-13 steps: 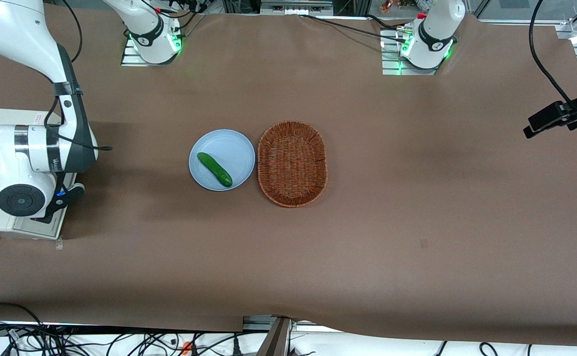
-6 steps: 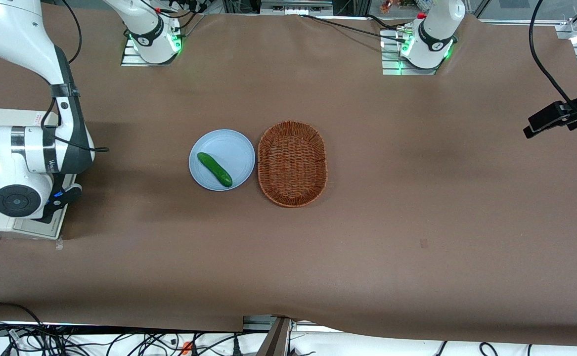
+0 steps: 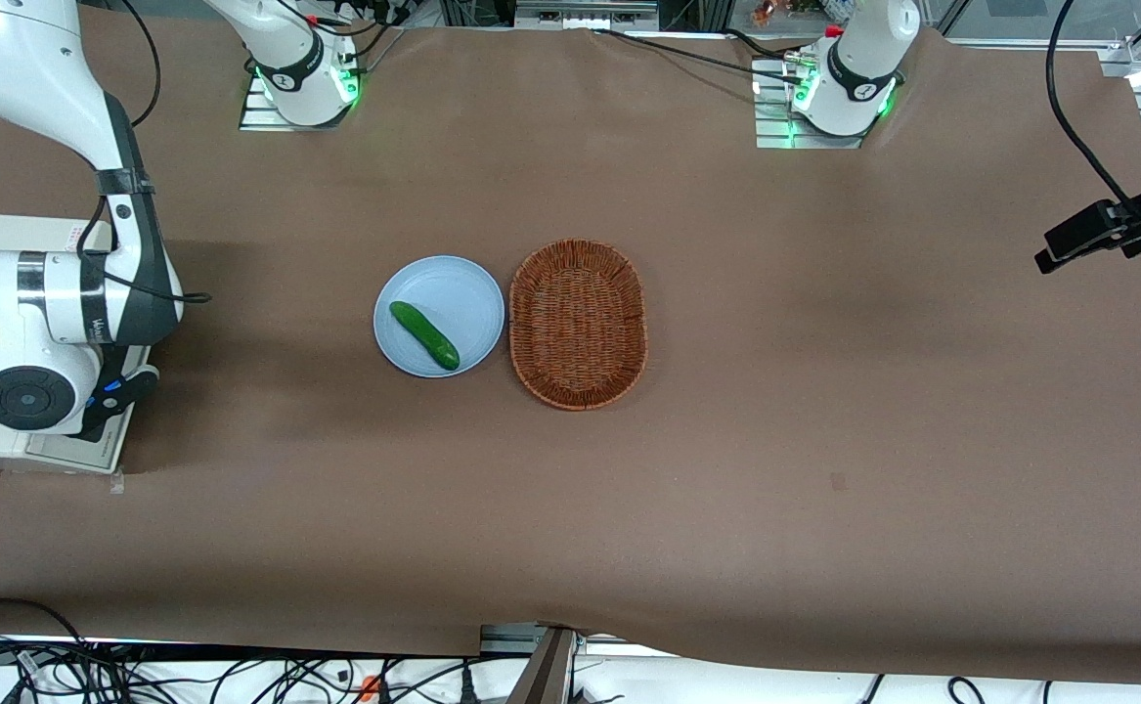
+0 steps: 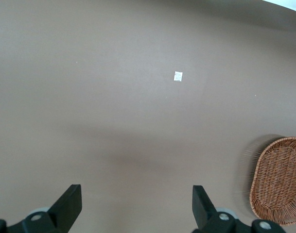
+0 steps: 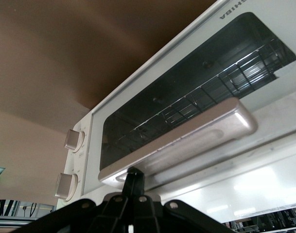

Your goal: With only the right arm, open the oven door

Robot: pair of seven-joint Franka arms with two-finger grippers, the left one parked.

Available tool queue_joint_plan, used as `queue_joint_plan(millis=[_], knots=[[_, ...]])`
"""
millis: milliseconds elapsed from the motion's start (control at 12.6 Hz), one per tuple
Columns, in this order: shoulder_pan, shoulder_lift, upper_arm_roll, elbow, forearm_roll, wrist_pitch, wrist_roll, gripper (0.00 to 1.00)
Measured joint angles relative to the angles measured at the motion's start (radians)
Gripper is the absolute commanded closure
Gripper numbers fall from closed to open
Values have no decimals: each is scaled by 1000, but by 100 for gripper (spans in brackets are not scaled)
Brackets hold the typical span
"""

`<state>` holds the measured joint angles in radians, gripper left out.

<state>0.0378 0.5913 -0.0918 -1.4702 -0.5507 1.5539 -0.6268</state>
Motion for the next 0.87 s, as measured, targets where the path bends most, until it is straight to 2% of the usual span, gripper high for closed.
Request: queue_joint_plan(millis=[555, 872], knots=[[21, 2, 13, 7, 103, 9, 39, 100], [24, 8, 18, 7, 127, 24, 41, 100]])
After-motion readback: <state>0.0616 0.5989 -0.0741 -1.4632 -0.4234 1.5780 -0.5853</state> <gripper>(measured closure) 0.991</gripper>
